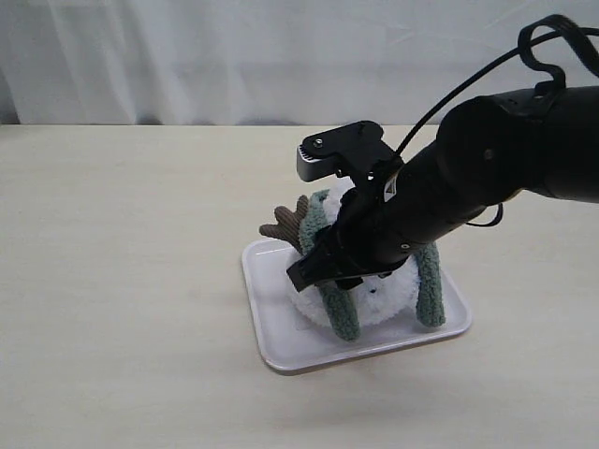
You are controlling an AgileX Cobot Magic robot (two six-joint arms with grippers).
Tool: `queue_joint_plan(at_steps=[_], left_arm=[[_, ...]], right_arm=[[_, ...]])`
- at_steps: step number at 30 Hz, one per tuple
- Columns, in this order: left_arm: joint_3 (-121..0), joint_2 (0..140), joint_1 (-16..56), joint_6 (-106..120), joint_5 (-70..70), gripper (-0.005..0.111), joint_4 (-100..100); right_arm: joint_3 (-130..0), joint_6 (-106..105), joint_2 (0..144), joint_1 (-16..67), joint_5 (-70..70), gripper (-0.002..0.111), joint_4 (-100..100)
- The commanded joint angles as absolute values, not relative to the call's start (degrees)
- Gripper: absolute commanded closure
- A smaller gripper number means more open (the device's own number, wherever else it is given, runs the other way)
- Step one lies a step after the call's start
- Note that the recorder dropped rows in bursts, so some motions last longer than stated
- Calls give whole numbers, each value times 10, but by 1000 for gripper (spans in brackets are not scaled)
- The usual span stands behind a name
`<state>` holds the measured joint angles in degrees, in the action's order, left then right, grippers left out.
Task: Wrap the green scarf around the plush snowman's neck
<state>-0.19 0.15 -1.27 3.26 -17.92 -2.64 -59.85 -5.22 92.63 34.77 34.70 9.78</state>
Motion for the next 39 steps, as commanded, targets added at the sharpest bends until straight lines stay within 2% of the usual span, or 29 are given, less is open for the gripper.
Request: queue_joint_plan(at_steps=[1,10,13,16,28,39], left_arm=[[0,0,-14,33,-174,107,-24],[0,0,-14,33,-174,107,-24],[0,0,-14,33,-174,107,-24],[0,0,-14,33,-174,107,-24],[0,0,-14,33,-174,107,-24],[0,0,-14,33,-174,107,-24]], right_arm=[[-596,-65,942,348,339,63,103],[-596,-74,978,348,321,66,114],[-596,-74,978,348,320,82,109],[-596,-96,978,348,329,105,109],[-603,-112,978,348,436,104,70],[-694,-92,978,348,567,104,16]])
